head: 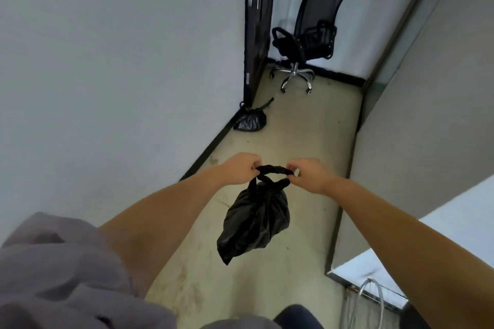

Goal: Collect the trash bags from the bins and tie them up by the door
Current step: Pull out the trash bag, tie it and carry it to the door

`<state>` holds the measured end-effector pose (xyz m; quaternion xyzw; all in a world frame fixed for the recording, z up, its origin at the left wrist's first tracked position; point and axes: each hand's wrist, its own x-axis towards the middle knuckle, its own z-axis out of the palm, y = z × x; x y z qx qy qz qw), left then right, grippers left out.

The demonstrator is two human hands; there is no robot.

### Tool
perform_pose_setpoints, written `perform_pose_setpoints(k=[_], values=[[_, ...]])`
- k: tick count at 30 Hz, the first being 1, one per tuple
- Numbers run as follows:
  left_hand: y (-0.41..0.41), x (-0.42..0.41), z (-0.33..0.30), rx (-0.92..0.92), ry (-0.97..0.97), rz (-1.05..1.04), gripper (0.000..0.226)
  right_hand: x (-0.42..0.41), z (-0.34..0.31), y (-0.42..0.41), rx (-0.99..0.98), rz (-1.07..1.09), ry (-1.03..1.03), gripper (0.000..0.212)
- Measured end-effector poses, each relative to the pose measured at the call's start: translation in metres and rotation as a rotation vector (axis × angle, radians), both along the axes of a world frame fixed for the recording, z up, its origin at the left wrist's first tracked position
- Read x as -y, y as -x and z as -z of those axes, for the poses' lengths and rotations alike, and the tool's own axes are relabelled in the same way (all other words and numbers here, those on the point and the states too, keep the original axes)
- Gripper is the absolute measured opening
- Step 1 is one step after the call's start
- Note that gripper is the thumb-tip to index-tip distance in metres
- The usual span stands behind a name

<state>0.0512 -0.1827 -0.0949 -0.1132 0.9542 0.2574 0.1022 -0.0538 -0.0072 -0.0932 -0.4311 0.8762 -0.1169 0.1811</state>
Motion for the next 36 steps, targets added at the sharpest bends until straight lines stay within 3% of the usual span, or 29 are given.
perform_pose_setpoints(k=[11,24,30,36], values=[[0.214,0.115,0.027,0.032,-0.009,-0.257,0.021,0.138,0.031,0.234,0.235,-0.106,0.097,0.008],[0.394,0.264,0.070,0.086,-0.083,-0.473,0.025,0.324,0.053,0.440,0.269,-0.240,0.014,0.015],[0.448,0.347,0.084,0.118,-0.154,-0.510,0.028,0.403,0.096,0.501,0.318,-0.230,-0.037,0.021],[0.479,0.431,0.154,0.106,-0.011,-0.604,0.027,0.487,0.184,0.554,0.370,-0.223,-0.084,0.031]])
